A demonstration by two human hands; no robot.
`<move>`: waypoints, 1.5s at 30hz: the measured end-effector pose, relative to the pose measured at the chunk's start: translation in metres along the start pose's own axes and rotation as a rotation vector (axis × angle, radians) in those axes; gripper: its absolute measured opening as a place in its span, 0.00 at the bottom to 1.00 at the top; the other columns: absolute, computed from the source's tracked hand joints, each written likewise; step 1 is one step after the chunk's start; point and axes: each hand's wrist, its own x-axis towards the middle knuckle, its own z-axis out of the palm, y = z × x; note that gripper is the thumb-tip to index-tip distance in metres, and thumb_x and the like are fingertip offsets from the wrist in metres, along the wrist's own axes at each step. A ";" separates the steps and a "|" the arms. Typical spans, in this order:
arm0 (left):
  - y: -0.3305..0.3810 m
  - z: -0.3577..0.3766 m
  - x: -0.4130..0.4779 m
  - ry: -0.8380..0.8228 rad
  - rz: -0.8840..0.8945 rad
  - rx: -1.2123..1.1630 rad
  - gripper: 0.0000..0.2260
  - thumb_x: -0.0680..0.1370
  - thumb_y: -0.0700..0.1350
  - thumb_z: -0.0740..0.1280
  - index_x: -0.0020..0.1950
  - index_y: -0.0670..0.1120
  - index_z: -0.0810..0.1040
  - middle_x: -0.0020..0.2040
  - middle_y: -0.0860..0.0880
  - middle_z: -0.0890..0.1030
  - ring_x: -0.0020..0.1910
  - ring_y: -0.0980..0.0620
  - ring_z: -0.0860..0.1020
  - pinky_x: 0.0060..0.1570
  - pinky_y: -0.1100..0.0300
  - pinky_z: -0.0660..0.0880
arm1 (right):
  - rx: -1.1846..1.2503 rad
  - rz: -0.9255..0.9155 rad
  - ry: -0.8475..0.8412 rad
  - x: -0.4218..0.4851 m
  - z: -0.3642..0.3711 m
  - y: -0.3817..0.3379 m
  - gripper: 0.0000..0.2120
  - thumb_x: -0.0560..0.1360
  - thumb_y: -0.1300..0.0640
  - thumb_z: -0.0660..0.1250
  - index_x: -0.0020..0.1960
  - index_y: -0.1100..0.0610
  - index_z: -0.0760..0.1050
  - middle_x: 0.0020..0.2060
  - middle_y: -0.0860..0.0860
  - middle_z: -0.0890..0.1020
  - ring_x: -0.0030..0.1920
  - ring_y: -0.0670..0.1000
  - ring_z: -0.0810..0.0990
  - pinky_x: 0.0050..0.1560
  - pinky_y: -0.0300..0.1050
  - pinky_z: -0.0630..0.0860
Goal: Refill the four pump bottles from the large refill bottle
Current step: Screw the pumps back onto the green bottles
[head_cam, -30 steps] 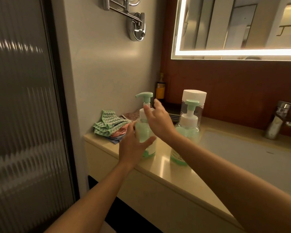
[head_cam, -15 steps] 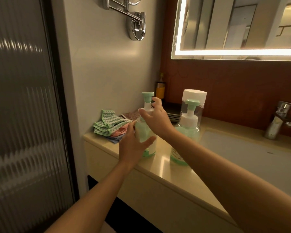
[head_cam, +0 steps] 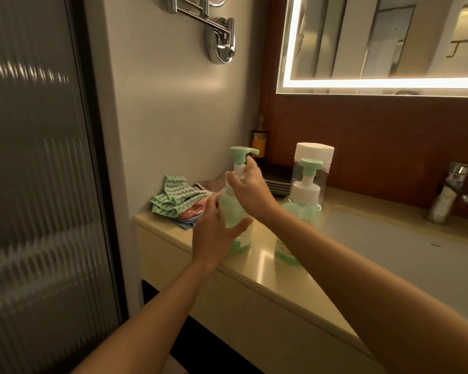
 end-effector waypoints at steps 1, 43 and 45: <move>0.000 0.000 0.000 0.004 0.003 0.000 0.34 0.65 0.57 0.75 0.66 0.48 0.67 0.58 0.52 0.77 0.55 0.53 0.76 0.48 0.61 0.72 | 0.003 -0.006 -0.025 0.000 0.002 0.001 0.21 0.79 0.50 0.57 0.69 0.57 0.60 0.62 0.53 0.71 0.59 0.52 0.72 0.54 0.44 0.69; -0.002 0.001 0.002 -0.018 -0.035 0.015 0.36 0.65 0.58 0.74 0.68 0.49 0.64 0.61 0.51 0.76 0.59 0.52 0.75 0.51 0.61 0.71 | -0.463 -0.046 0.189 -0.007 -0.008 0.002 0.32 0.67 0.34 0.66 0.57 0.57 0.65 0.48 0.51 0.73 0.49 0.51 0.73 0.48 0.49 0.76; -0.002 0.001 0.002 -0.013 -0.028 0.018 0.37 0.65 0.58 0.74 0.68 0.48 0.64 0.61 0.51 0.76 0.60 0.51 0.75 0.52 0.59 0.73 | -0.391 -0.034 0.142 -0.005 -0.004 0.003 0.33 0.70 0.35 0.64 0.63 0.57 0.63 0.55 0.53 0.72 0.55 0.53 0.72 0.55 0.52 0.75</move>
